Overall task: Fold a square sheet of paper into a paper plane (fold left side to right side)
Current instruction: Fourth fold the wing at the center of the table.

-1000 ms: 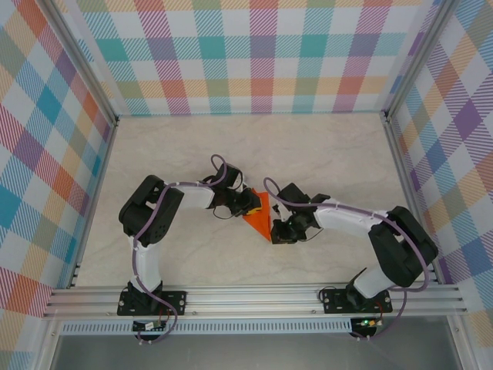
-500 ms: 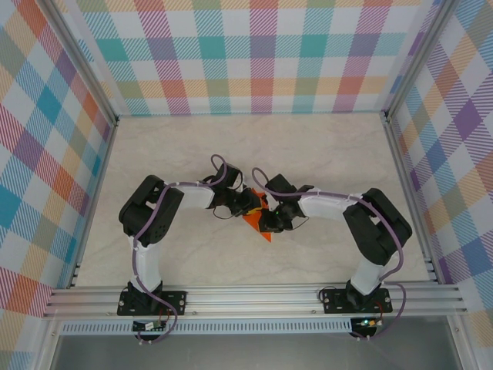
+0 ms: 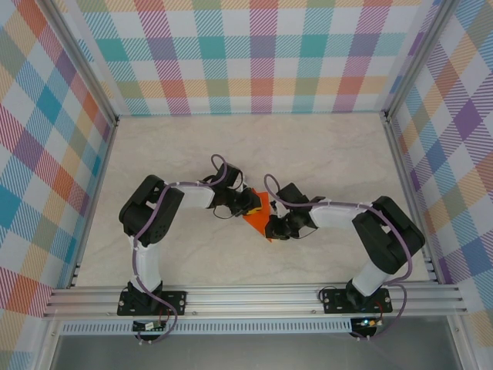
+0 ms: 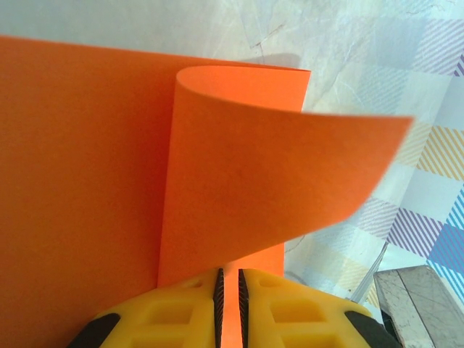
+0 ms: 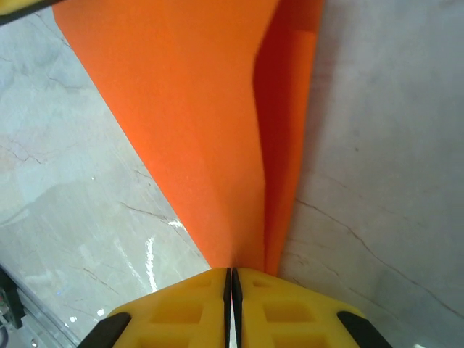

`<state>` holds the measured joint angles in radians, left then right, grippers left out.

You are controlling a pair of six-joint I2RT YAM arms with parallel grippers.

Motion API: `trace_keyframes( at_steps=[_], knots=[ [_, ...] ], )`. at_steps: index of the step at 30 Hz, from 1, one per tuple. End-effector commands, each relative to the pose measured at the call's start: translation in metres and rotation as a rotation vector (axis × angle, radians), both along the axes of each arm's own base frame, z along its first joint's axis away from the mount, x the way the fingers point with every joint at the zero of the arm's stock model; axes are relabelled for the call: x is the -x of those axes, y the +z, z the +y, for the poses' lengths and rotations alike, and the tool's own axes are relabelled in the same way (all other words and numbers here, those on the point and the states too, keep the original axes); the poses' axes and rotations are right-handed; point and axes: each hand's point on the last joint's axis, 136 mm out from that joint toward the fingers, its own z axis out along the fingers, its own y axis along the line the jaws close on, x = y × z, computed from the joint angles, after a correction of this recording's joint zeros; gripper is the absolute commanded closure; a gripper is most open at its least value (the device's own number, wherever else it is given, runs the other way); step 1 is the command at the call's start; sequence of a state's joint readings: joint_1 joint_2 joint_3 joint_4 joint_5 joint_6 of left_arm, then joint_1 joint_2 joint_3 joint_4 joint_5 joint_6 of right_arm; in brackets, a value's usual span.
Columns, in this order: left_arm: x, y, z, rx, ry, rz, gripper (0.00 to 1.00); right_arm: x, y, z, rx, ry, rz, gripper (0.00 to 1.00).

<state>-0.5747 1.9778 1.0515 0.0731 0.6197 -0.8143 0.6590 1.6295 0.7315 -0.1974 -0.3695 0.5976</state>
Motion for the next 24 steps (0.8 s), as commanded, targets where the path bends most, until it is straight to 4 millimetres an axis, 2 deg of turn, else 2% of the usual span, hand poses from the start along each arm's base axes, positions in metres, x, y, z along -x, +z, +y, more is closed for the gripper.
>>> trace_keyframes(
  at_steps=[1, 7, 13, 17, 22, 24],
  knots=[
    [0.009, -0.034, 0.012, -0.107, 0.009, 0.055, 0.84, 0.026, -0.02, -0.018, 0.047, -0.015, 0.127, 0.87],
    [0.005, -0.021, 0.007, -0.075, -0.005, 0.034, 0.82, 0.035, -0.038, -0.034, 0.151, -0.041, 0.196, 0.88],
    [-0.002, 0.031, -0.003, -0.007, -0.041, -0.068, 0.73, 0.04, -0.05, -0.04, 0.187, -0.087, 0.265, 0.93],
    [0.003, 0.057, 0.004, 0.002, -0.044, -0.121, 0.72, 0.042, -0.057, -0.04, 0.189, -0.098, 0.302, 0.97],
    [0.022, 0.062, 0.011, 0.005, -0.051, -0.114, 0.78, 0.042, -0.06, -0.044, 0.204, -0.097, 0.306, 0.99],
    [0.031, 0.061, 0.008, 0.01, -0.072, -0.101, 0.8, 0.043, -0.06, -0.044, 0.207, -0.096, 0.306, 0.99]
  ],
)
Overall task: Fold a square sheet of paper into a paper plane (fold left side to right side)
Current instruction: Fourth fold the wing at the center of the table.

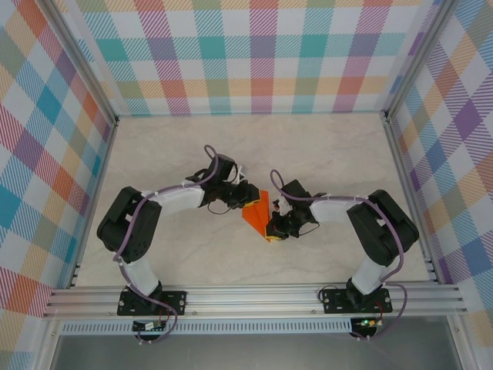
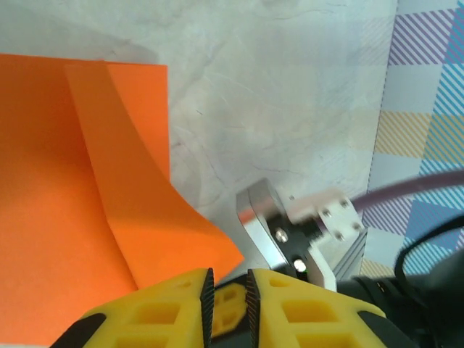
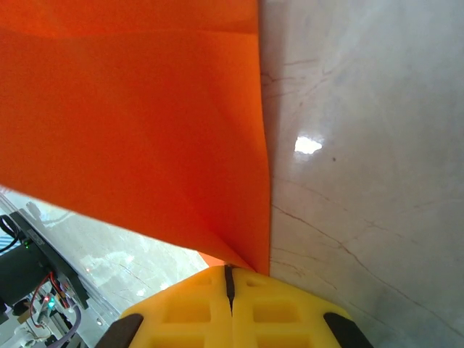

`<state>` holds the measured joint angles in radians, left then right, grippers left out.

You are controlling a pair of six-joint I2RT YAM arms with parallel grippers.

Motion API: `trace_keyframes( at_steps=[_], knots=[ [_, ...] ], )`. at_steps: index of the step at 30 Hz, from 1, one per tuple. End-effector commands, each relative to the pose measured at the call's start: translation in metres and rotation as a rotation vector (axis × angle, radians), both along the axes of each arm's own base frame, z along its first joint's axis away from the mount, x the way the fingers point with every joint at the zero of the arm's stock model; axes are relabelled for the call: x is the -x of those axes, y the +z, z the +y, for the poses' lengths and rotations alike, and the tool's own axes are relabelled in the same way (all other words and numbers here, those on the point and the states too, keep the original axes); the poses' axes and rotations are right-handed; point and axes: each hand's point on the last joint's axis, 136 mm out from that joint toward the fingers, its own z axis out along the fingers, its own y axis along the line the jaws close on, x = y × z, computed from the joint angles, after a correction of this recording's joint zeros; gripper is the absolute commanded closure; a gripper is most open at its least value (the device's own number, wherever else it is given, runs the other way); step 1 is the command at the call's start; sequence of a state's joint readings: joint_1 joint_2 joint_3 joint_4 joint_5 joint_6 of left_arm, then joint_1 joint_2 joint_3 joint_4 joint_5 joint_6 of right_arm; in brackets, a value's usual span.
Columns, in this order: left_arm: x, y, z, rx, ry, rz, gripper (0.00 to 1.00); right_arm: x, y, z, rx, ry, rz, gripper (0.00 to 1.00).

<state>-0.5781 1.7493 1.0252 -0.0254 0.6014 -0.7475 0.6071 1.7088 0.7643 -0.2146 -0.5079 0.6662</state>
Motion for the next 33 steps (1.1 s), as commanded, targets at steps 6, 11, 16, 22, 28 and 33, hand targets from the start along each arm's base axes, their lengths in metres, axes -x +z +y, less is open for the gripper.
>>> trace_keyframes(
  at_steps=[6, 11, 16, 22, 28, 33],
  knots=[
    [0.047, -0.031, -0.017, -0.035, -0.086, 0.089, 0.86, 0.04, -0.055, -0.049, 0.271, -0.006, 0.142, 0.99],
    [0.057, -0.054, -0.02, -0.057, -0.082, 0.137, 0.91, 0.039, -0.053, -0.05, 0.278, -0.002, 0.135, 0.99],
    [0.059, -0.063, -0.029, -0.04, -0.1, 0.155, 0.92, 0.038, -0.052, -0.05, 0.278, 0.004, 0.131, 0.99],
    [0.058, -0.066, -0.033, -0.029, -0.102, 0.16, 0.92, 0.039, -0.052, -0.051, 0.285, 0.006, 0.132, 0.99],
    [0.05, -0.078, -0.024, -0.094, -0.07, 0.155, 0.92, 0.04, -0.052, -0.055, 0.302, 0.012, 0.129, 0.99],
    [0.038, -0.086, -0.02, -0.125, -0.059, 0.146, 0.92, 0.041, -0.05, -0.057, 0.311, 0.017, 0.125, 0.99]
  ],
)
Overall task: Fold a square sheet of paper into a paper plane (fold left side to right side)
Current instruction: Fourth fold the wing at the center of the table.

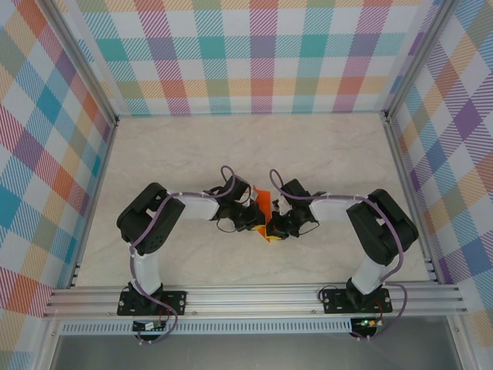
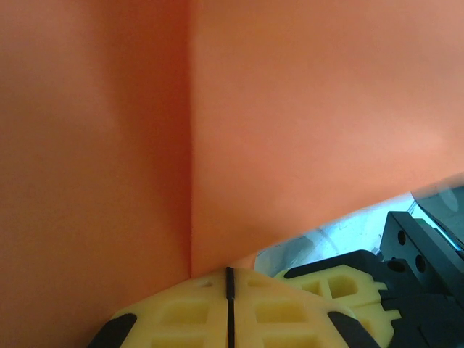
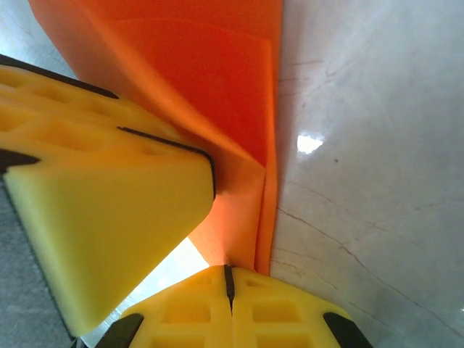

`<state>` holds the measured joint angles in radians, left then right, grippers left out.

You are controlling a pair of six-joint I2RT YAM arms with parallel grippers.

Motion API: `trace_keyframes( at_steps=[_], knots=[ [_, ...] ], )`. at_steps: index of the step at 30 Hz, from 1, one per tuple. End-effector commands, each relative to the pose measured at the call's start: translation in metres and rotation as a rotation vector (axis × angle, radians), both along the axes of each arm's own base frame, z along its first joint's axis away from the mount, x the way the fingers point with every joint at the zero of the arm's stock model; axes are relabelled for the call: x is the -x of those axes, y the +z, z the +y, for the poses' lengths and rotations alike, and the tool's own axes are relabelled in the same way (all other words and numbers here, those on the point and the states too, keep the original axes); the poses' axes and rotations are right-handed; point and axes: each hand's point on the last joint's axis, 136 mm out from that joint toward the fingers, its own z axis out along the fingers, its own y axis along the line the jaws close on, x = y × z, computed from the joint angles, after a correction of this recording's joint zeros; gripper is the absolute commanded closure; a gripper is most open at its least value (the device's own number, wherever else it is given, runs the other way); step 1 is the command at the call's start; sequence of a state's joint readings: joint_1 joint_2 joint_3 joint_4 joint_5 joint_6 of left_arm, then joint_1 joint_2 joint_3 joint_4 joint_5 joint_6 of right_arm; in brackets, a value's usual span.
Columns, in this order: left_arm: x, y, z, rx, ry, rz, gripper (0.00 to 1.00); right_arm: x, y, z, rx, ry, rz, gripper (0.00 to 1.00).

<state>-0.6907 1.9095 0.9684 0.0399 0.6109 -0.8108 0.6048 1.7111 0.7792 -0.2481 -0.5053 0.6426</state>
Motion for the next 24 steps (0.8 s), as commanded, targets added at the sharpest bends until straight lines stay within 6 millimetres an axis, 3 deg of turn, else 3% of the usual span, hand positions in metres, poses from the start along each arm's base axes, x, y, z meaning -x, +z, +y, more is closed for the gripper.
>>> trace_keyframes(
  at_steps=[1, 10, 24],
  knots=[
    [-0.015, -0.011, 0.004, -0.044, 0.014, -0.031, 0.92, 0.04, -0.051, -0.055, 0.301, 0.001, 0.123, 0.99],
    [-0.042, -0.011, 0.018, -0.041, 0.048, -0.041, 0.92, 0.044, -0.052, -0.058, 0.316, 0.01, 0.132, 0.99],
    [-0.085, -0.002, 0.021, -0.023, 0.064, -0.068, 0.91, 0.046, -0.055, -0.06, 0.324, 0.015, 0.146, 0.99]
  ],
)
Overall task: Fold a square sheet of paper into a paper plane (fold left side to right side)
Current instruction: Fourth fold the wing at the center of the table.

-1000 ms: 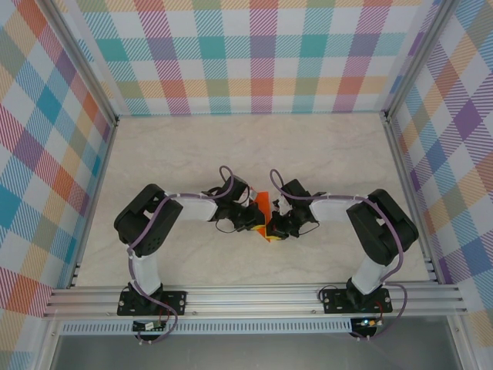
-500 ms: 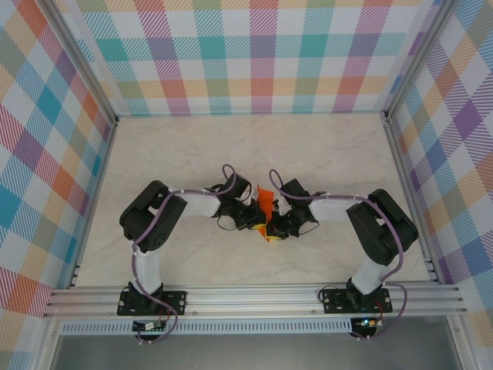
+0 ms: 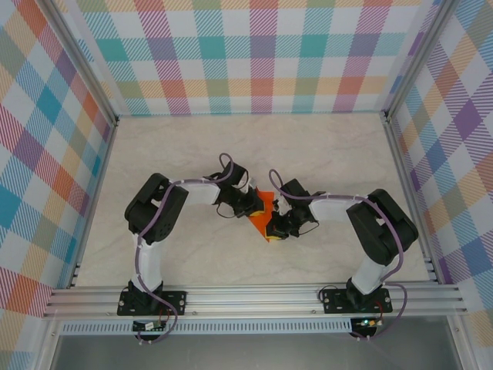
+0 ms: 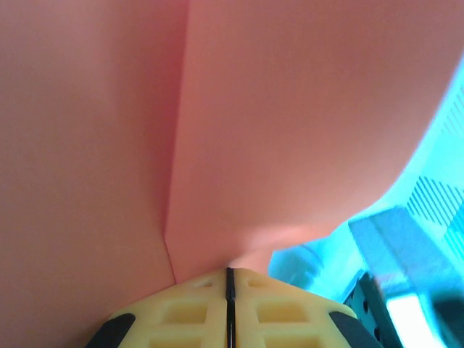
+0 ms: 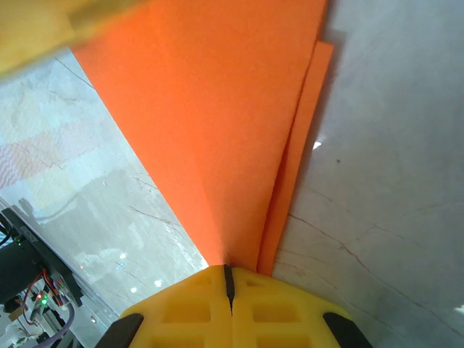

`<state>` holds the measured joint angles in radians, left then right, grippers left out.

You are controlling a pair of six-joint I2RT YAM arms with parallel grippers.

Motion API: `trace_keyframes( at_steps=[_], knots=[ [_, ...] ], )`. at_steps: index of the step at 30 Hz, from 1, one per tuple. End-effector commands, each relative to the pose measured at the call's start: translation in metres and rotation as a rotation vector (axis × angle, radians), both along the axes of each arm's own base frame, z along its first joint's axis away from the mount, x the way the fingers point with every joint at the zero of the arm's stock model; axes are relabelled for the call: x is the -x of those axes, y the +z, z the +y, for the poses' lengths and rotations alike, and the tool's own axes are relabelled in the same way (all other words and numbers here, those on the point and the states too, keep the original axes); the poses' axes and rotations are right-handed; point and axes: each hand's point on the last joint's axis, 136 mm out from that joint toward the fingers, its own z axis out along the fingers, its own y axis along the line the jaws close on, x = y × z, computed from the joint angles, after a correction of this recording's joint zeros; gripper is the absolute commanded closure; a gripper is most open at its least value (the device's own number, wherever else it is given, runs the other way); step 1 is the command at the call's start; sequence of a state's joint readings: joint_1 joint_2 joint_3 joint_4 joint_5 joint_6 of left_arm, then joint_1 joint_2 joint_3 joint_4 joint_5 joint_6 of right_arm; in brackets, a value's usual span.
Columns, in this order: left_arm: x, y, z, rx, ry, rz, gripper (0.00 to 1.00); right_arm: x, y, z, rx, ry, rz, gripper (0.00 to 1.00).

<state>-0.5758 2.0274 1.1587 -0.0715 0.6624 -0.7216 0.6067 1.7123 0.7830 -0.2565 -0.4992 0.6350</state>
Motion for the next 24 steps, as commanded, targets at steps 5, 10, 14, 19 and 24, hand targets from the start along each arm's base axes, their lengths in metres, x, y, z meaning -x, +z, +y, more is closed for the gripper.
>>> trace_keyframes(
  at_steps=[5, 10, 14, 19, 24],
  knots=[
    [-0.047, -0.002, 0.014, -0.037, 0.042, -0.071, 0.91, 0.047, -0.054, -0.06, 0.318, 0.012, 0.148, 0.99],
    [-0.07, -0.007, 0.023, -0.051, 0.054, -0.071, 0.91, 0.047, -0.053, -0.06, 0.315, 0.012, 0.145, 0.99],
    [-0.088, -0.009, 0.036, -0.046, 0.077, -0.068, 0.9, 0.047, -0.052, -0.06, 0.31, 0.013, 0.142, 0.99],
    [-0.109, -0.006, 0.052, -0.034, 0.098, -0.073, 0.89, 0.045, -0.05, -0.056, 0.296, 0.012, 0.138, 0.99],
    [-0.126, 0.02, 0.055, 0.024, 0.105, -0.11, 0.87, 0.038, -0.045, -0.047, 0.245, 0.007, 0.107, 0.98]
  ],
)
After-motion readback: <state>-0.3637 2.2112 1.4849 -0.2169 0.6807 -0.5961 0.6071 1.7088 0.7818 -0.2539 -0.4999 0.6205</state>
